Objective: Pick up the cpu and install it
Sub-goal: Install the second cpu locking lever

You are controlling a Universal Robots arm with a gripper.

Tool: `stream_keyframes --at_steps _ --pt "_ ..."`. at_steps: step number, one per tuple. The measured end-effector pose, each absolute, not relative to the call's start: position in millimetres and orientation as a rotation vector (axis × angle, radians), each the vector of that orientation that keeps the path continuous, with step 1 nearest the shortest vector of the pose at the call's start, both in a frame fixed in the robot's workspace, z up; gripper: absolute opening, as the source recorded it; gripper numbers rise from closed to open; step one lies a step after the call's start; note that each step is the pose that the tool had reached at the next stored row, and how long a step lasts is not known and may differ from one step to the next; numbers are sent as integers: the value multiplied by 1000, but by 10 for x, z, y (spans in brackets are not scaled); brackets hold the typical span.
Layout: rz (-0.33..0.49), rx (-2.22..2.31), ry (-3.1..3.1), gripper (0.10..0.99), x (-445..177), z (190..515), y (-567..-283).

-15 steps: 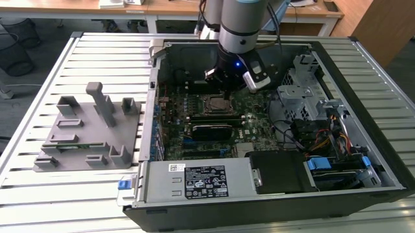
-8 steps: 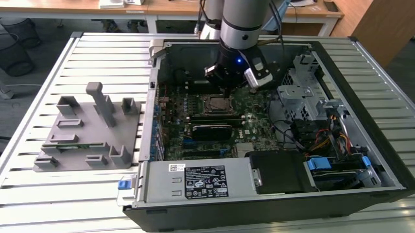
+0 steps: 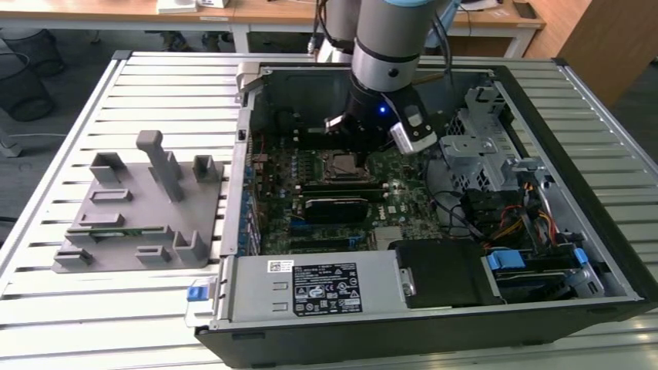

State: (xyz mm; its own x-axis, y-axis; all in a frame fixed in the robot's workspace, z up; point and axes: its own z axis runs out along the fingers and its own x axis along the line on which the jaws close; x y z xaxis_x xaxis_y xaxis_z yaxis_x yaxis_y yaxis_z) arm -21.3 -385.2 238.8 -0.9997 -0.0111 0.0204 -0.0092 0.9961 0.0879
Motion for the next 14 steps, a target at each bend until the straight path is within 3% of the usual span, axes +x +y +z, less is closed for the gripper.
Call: stream_keyframes --at_steps 14 --pt "-144 24 -3117 106 -536 2331 -3985"
